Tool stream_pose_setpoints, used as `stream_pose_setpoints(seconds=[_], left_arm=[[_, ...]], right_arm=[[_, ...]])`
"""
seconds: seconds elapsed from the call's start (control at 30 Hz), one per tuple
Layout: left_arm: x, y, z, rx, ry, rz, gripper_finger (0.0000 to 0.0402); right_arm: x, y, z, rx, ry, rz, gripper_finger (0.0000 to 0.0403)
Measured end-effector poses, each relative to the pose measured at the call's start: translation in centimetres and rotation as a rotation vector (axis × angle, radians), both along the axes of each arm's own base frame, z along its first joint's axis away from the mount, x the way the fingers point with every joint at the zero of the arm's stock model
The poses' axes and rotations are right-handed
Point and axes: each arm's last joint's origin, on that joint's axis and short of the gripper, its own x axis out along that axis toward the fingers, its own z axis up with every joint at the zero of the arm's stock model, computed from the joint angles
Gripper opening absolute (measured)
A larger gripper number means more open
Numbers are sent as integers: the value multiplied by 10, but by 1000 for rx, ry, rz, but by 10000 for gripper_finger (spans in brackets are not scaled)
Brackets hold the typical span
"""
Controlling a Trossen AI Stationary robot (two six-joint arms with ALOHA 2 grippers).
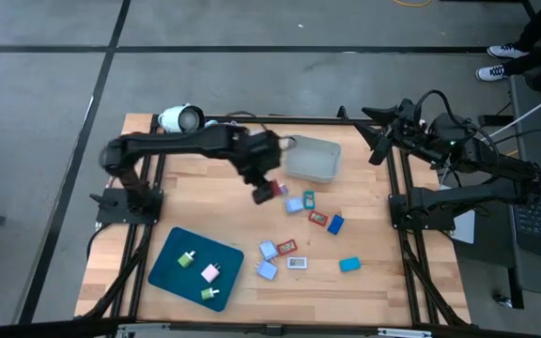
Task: Pick & Place Office items
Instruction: Put the red charger adapter into the blue bin
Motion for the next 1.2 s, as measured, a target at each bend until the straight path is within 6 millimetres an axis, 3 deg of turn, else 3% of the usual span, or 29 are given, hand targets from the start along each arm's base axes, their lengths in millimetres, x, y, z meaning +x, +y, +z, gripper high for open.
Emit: stream_pose_setpoints(seconds=[0.17, 0.27, 0.4, 0.7, 0.9, 1.2], left_arm=[[-41, -33, 26, 79, 123, 126, 205], [-54, -61, 23, 86, 187, 163, 205], [-65, -103, -3, 84, 282, 187, 205], [-89, -177, -84, -45, 373, 288, 205], [-109, -200, -115, -97, 414, 372, 205], [-137, -205, -155, -105, 507, 521, 205]], right_arm=[[0, 0, 0, -6, 3, 0, 257], [0, 0, 0, -15, 8, 1, 257], [0, 0, 0, -17, 9, 1, 257], [0, 0, 0, -17, 10, 1, 257], [0, 0, 0, -17, 10, 1, 257], [1, 0, 0, -17, 13, 2, 257]])
